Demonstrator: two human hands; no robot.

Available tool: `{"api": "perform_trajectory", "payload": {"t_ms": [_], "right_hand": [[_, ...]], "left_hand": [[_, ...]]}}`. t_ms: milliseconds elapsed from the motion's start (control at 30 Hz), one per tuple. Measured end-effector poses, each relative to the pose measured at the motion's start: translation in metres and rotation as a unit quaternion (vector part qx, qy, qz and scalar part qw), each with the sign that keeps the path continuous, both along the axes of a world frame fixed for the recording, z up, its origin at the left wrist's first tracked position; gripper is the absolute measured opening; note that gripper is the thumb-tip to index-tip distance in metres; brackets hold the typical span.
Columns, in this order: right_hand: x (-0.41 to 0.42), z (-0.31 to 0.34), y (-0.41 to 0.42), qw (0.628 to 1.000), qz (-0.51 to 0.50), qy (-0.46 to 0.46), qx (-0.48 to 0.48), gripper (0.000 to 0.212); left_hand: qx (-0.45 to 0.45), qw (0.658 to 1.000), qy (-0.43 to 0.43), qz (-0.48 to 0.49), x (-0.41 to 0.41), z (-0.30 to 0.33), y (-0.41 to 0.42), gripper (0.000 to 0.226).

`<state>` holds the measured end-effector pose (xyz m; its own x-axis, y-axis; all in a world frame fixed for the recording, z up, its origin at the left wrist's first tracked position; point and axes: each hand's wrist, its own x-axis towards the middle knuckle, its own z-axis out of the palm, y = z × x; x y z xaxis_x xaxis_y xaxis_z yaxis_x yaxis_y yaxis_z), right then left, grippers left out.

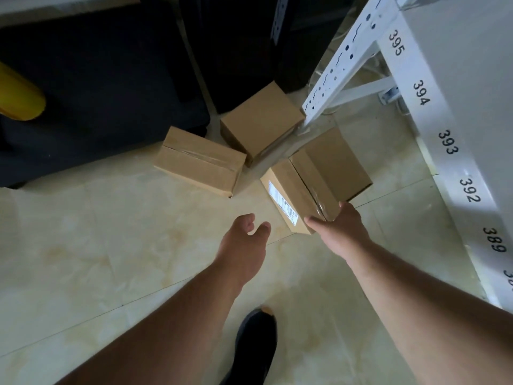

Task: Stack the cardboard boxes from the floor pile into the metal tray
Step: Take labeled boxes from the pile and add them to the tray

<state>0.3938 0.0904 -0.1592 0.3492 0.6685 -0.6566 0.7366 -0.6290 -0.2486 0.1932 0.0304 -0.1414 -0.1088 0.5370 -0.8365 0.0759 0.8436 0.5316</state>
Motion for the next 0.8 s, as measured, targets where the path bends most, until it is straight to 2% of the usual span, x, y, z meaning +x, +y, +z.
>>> {"api": "perform_trajectory", "payload": {"t_ms": [167,267,333,467,667,733,800], "right_hand": [[0.007,-0.038,0.01,0.99,0.108,-0.082,-0.03,0.112],[0.012,-0.061,0.006,0.984,0.132,-0.11,-0.053,0.127],[0.015,-0.073,0.001,0.978,0.154,-0.136,-0.044,0.127],[0.016,-0.086,-0.002,0.967,0.184,-0.175,0.019,0.12],[0.017,-0.085,0.009,0.981,0.154,-0.12,0.014,0.114],[0.019,-0.084,0.012,0.985,0.135,-0.103,0.032,0.102],[0.022,-0.086,0.015,0.984,0.133,-0.096,0.072,0.081]], "left_hand": [[-0.002,1.0,0.005,-0.012,0.011,-0.026,0.003,0.055],[-0.01,1.0,0.003,-0.022,0.014,-0.04,-0.003,0.054],[-0.016,1.0,0.006,-0.022,0.014,-0.049,-0.008,0.054],[-0.021,0.999,-0.003,-0.027,0.016,-0.06,-0.014,0.055],[-0.035,0.998,-0.032,-0.028,0.033,-0.074,-0.008,0.044],[-0.039,0.998,-0.054,-0.011,0.047,-0.082,-0.002,0.046],[-0.036,0.997,-0.068,-0.008,0.066,-0.091,0.007,0.05]]}}
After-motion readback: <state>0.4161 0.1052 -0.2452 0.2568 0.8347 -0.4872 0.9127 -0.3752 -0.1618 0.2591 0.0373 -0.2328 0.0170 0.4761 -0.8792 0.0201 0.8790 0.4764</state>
